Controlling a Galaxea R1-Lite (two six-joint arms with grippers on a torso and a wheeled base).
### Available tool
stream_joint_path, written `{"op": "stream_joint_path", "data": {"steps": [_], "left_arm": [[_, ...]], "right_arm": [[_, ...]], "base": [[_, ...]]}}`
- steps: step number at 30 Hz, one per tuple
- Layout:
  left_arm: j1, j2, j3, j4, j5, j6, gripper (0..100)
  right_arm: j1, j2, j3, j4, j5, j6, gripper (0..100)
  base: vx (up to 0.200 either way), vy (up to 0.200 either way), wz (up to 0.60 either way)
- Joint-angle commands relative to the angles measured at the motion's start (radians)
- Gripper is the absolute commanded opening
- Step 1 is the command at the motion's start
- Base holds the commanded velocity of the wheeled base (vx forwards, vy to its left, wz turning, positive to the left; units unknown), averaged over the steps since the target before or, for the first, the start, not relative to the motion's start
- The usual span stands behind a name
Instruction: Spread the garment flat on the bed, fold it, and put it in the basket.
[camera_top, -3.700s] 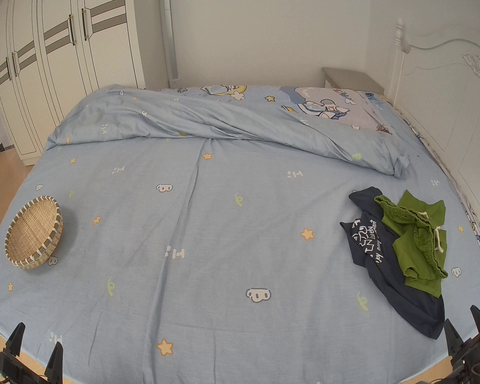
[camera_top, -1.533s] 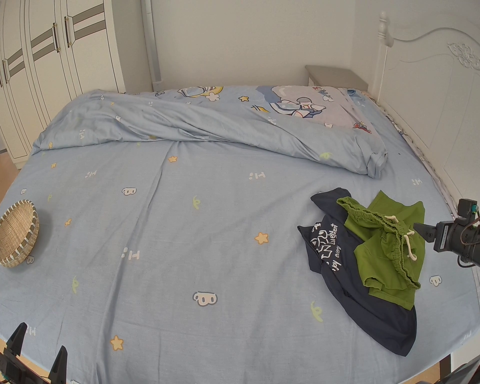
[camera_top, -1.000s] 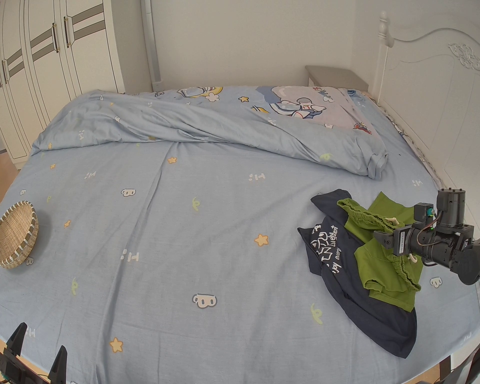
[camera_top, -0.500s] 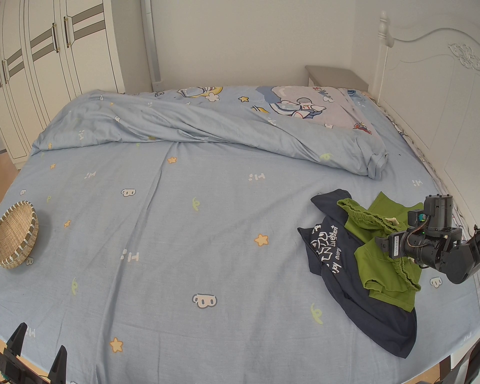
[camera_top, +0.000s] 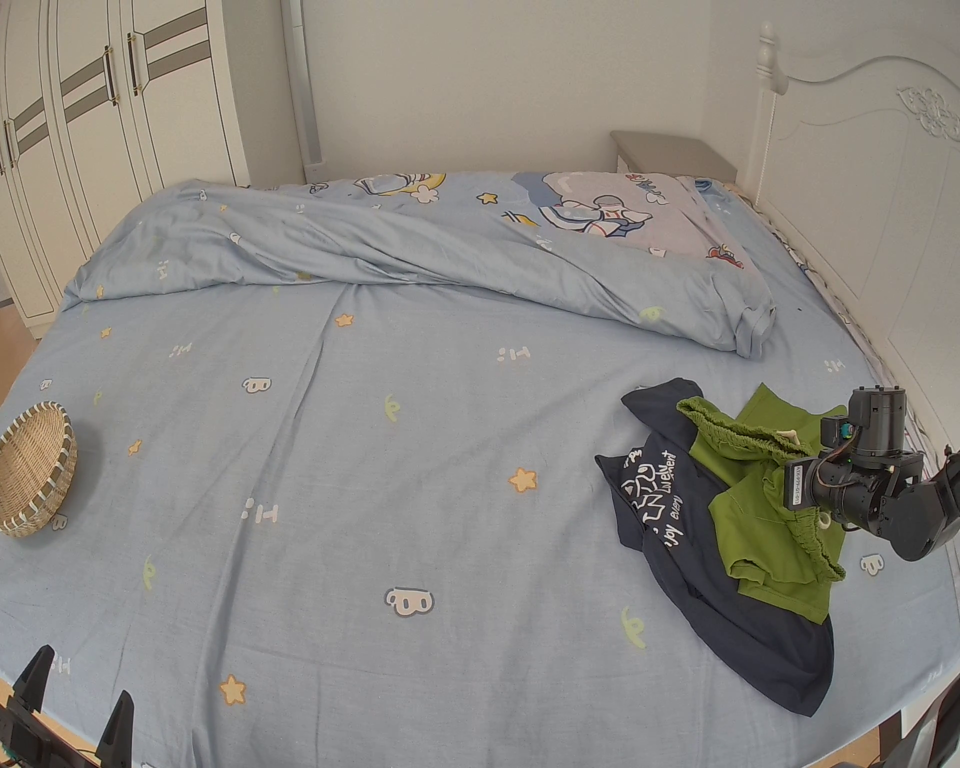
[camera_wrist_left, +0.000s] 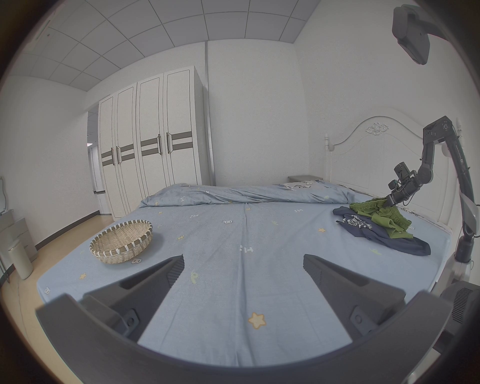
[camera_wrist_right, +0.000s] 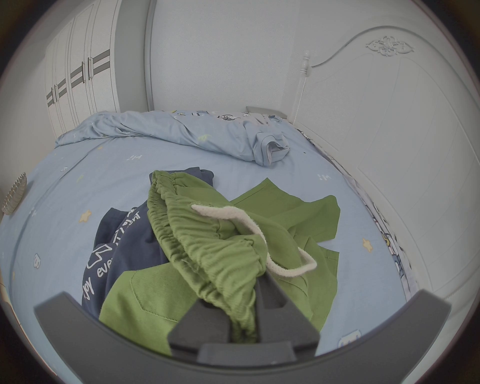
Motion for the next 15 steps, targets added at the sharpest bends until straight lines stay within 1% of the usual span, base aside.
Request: {"op": "stream_joint_path", "data": {"steps": [1,6,9,10,15], "left_arm": [[0.001,-0.018,0.018,0.000,0.001,0.000,100],[-0.001,-0.018,0.018,0.000,0.002,-0.002,100],[-0.001,-0.018,0.018,0.000,0.005,-0.017,100],[-0.001,-0.018,0.018,0.000,0.005,-0.017,100],[-0.001,-0.018,0.018,0.001,0.005,-0.020,100]], "right_arm": [[0.004,-0.008,0.001,0.000,0.001,0.000,0],[0.020,-0.051,0.008,0.000,-0.001,0.007,0],[0.066,-0.135,0.012,0.013,-0.001,0.009,0],[0.067,-0.140,0.012,0.013,-0.001,0.009,0],[0.141,-0.302,0.011,0.135,-0.001,0.030,0]], "base": [[0.000,0.000,0.00],[0.000,0.000,0.00],[0.000,0.000,0.00],[0.000,0.000,0.00],[0.000,0.000,0.00]]}}
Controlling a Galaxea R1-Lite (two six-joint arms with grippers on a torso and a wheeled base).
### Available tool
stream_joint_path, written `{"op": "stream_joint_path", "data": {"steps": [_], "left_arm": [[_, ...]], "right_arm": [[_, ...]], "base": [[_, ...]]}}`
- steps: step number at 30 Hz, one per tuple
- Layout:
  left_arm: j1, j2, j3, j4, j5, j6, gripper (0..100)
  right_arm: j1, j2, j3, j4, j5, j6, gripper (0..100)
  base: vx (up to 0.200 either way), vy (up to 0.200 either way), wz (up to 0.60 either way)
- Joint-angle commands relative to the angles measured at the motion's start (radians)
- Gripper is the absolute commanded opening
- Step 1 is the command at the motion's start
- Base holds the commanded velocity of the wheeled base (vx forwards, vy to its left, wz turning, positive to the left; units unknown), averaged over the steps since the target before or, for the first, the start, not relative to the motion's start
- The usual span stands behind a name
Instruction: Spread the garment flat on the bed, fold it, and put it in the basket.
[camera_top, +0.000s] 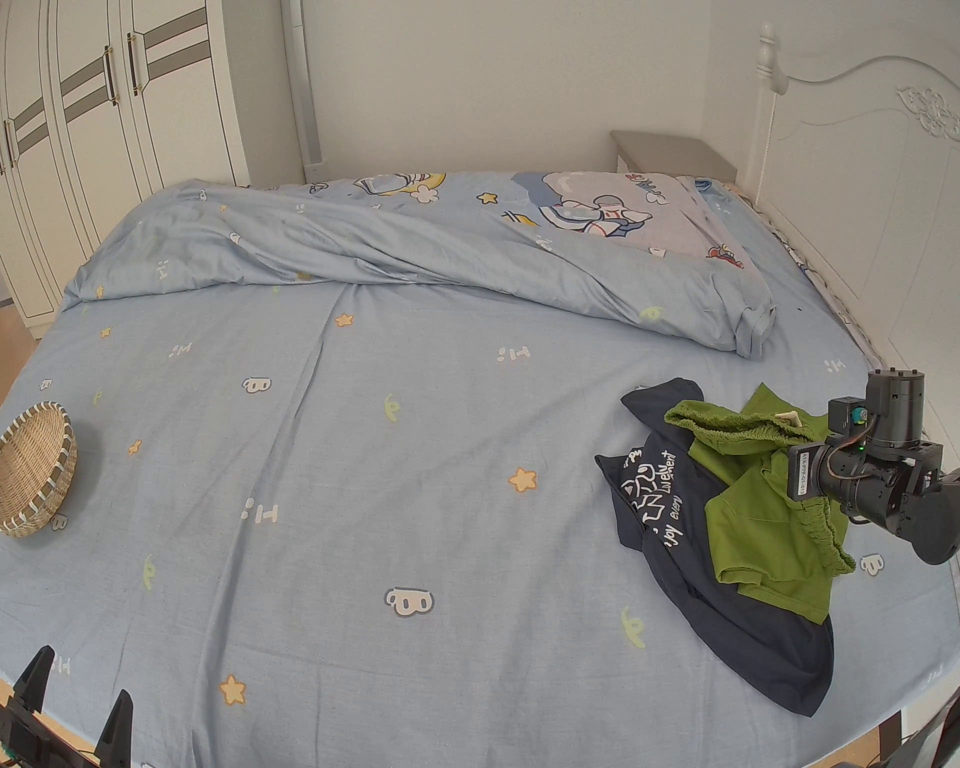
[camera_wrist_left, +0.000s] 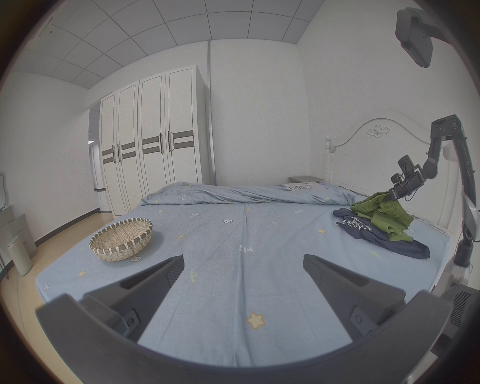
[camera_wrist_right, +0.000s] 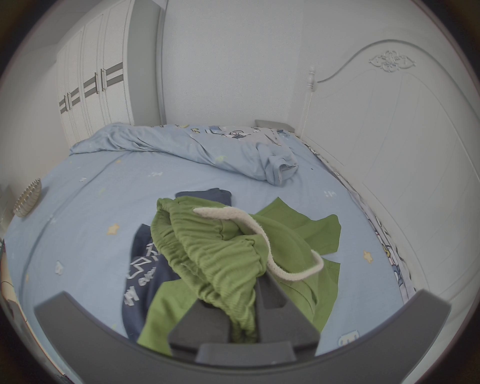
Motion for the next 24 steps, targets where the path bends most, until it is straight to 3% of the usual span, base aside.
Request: {"op": "stream_joint_path", "data": {"steps": [1,6,8,24], "left_arm": [[0.000,-0.018,0.018,0.001,0.001,-0.003,100],[0.000,-0.018,0.018,0.001,0.001,-0.003,100],[0.000,-0.018,0.018,0.001,0.001,-0.003,100],[0.000,-0.018,0.018,0.001,0.001,-0.003,100]], "right_arm": [[0.093,-0.215,-0.002,0.113,-0.001,0.023,0],[0.165,-0.291,-0.013,0.194,-0.058,0.043,0],[0.225,-0.294,-0.013,0.205,-0.138,0.042,0],[0.258,-0.288,-0.016,0.205,-0.158,0.040,0]], "base": [[0.000,0.000,0.00],[0.000,0.200,0.00],[0.000,0.200,0.00],[0.000,0.200,0.00]]}}
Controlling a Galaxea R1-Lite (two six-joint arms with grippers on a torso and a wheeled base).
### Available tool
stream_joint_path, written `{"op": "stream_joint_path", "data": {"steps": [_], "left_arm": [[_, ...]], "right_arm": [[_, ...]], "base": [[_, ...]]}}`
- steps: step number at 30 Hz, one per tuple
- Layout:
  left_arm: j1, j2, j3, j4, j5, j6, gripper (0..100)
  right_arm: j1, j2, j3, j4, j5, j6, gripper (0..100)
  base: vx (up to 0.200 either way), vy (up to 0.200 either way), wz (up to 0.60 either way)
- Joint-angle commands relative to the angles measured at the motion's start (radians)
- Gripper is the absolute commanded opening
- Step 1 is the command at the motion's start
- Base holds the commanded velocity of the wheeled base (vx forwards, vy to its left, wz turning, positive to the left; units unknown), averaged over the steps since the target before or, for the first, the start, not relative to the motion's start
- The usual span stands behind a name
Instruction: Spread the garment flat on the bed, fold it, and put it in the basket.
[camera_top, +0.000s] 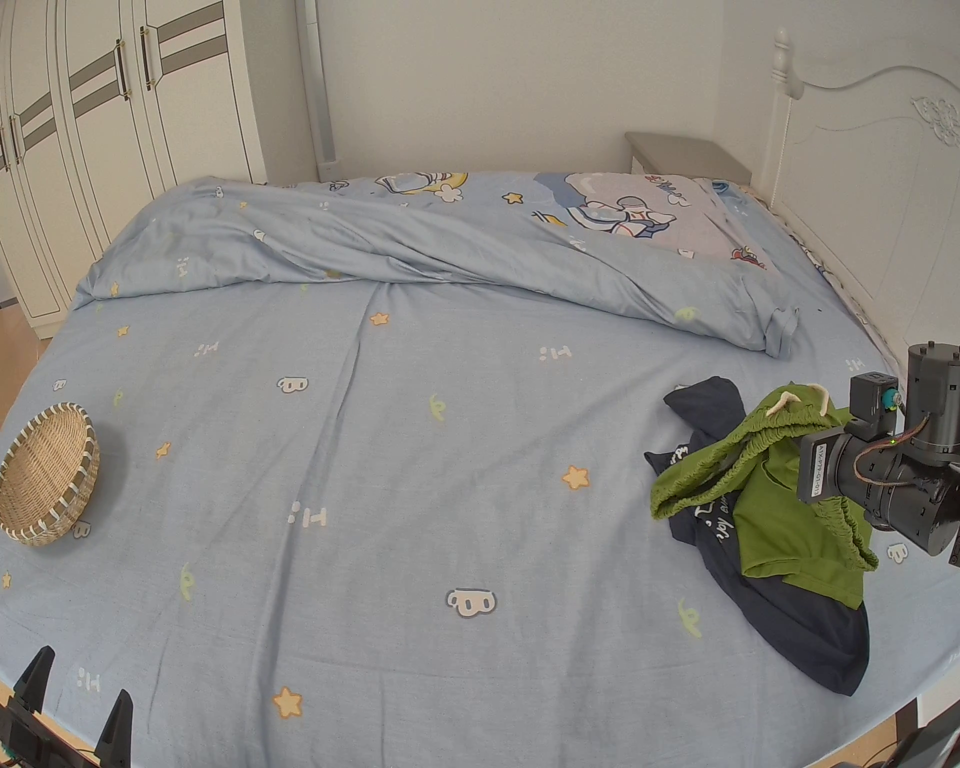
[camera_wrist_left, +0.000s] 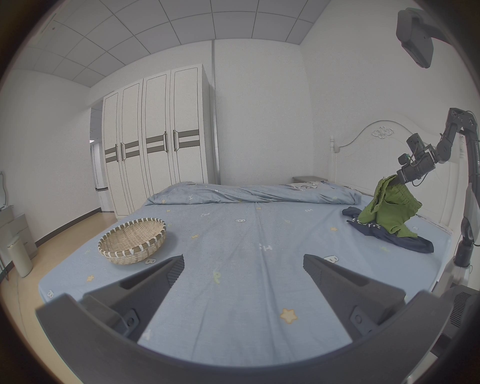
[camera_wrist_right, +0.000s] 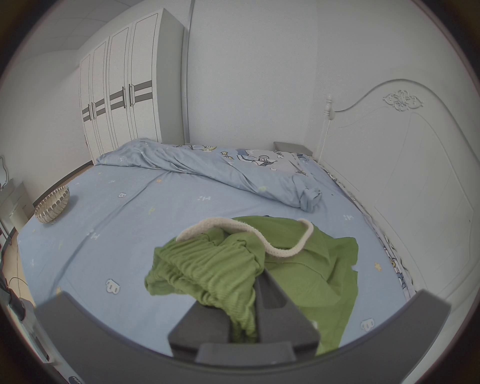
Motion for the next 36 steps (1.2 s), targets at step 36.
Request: {"op": "stream_joint_path", "data": {"steps": [36], "left_arm": [[0.000,-0.018,0.018,0.000,0.000,0.000,100]], "right_arm": [[0.199,0.072,-0.111,0.047,-0.020,0.000,0]], "base": [[0.000,0.156,0.00]]}}
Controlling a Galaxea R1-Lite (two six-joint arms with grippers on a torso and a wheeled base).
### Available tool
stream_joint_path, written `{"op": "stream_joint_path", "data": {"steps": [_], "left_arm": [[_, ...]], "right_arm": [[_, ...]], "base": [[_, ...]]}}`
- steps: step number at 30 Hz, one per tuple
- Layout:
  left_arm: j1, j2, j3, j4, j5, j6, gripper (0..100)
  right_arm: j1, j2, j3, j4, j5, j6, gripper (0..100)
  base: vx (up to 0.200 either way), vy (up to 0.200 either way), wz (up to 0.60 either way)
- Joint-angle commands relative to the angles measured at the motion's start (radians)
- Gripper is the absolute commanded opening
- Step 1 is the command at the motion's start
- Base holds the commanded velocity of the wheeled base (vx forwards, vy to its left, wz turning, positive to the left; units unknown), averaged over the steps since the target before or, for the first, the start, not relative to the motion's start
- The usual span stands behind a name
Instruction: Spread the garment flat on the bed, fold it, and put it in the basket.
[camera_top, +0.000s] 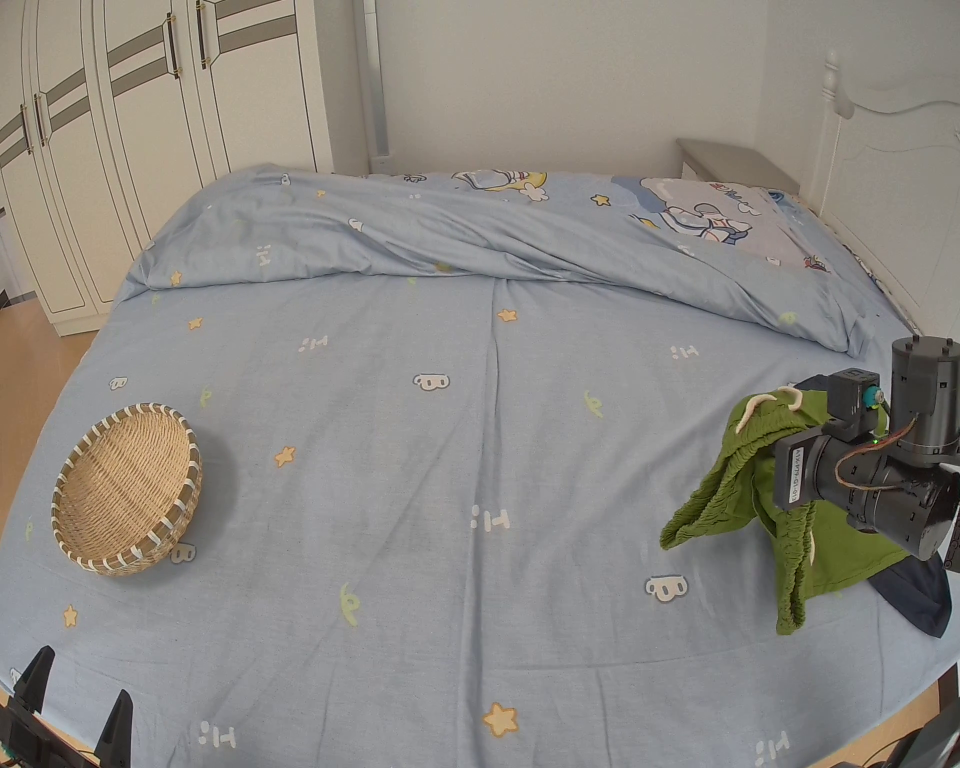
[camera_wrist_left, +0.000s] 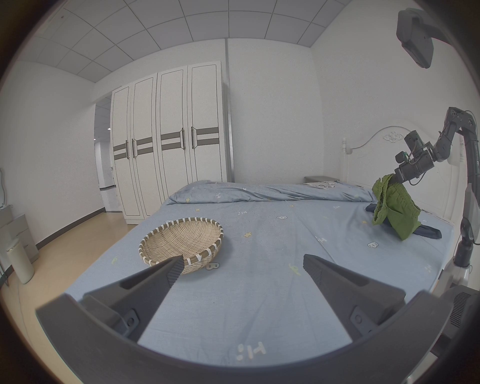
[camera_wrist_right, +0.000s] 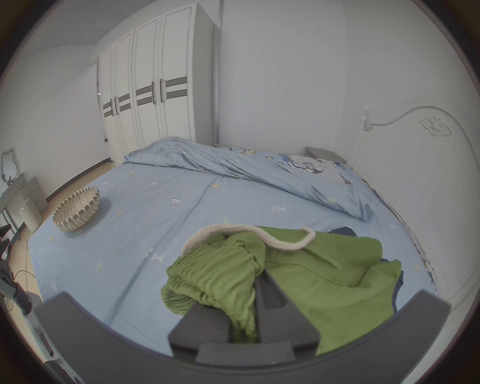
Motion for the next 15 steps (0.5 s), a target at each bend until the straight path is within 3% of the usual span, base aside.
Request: {"op": "stream_joint_path", "data": {"steps": [1,6,11,15], "left_arm": [[0.001,-0.018,0.018,0.000,0.000,0.000,100],[0.001,-0.018,0.018,0.000,0.000,0.000,100],[0.001,-0.018,0.018,0.000,0.000,0.000,100],[0.001,-0.018,0.016,0.000,0.000,0.000,100]], "right_arm": [[0.124,0.068,-0.083,0.027,-0.020,0.001,0],[0.193,0.157,-0.209,0.053,-0.036,-0.001,0],[0.243,0.210,-0.351,0.177,-0.036,0.005,0],[0.308,0.295,-0.411,0.171,-0.051,0.018,0]], "base": [[0.000,0.000,0.00],[0.000,0.000,0.00],[0.000,0.000,0.00],[0.000,0.000,0.00]]}}
